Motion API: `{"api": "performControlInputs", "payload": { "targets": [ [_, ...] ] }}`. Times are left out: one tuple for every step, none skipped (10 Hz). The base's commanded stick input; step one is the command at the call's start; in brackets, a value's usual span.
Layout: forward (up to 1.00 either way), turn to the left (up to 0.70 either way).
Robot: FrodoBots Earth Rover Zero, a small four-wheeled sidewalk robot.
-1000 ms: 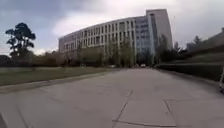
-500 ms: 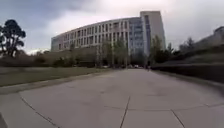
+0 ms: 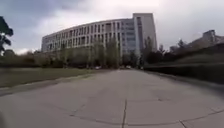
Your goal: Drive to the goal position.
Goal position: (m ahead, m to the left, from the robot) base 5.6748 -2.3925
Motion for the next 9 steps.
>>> {"api": "performControlInputs", "payload": {
  "targets": [
    [1.0,-0.27],
    [1.0,-0.27],
    [1.0,-0.27],
    [1.0,-0.27],
    [1.0,0.0],
    [1.0,0.0],
    [1.0,0.0],
    [1.0,0.0],
    [1.0,0.0]
  ]
}}
